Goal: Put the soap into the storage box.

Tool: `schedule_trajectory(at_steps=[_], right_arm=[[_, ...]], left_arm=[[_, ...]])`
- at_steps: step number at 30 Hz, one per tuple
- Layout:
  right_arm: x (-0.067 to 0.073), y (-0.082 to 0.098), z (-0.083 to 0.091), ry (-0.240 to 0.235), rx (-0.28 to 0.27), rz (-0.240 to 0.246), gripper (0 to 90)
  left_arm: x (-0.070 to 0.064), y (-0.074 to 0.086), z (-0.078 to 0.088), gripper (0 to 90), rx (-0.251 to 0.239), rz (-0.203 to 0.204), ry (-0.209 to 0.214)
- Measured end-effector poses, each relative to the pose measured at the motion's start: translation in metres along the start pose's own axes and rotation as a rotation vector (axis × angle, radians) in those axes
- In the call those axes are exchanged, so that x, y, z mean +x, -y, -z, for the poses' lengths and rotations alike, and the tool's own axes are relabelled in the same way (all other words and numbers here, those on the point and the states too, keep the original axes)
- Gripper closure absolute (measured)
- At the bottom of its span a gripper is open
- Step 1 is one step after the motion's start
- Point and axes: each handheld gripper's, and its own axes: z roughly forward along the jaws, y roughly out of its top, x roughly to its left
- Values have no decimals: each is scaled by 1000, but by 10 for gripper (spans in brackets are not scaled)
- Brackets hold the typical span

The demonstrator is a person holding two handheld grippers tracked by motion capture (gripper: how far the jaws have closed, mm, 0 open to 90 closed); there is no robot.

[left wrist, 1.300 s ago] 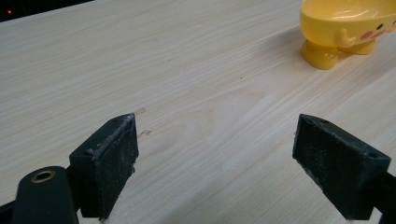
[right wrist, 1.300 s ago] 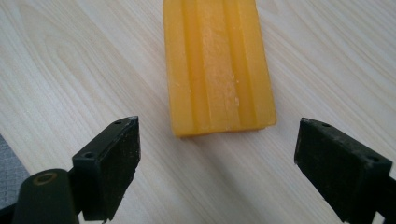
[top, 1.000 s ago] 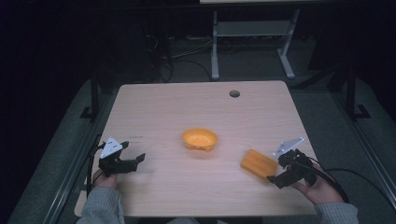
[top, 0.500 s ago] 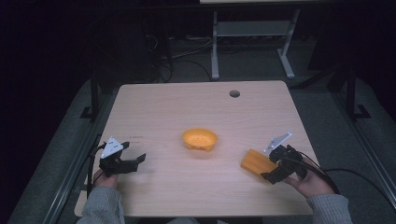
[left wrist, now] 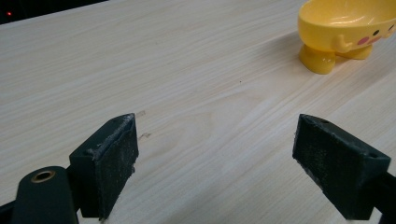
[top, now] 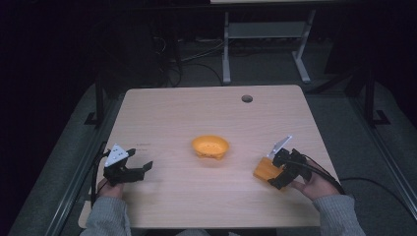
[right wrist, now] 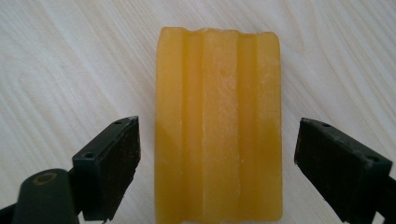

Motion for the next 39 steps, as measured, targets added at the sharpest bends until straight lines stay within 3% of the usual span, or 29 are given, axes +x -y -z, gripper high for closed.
schedule_trajectory(at_steps=[16,24,39], right_arm=[[-4,-6,-25,-6,70,4,144],[-2,-8,-29,-11,78,14,197],[-2,-7,-30,-15,65,23,205]], left_arm=[[0,0,0,138,4,-5,1],[0,0,0,138,5,-6,1],[0,0,0,138,2,-5,1]])
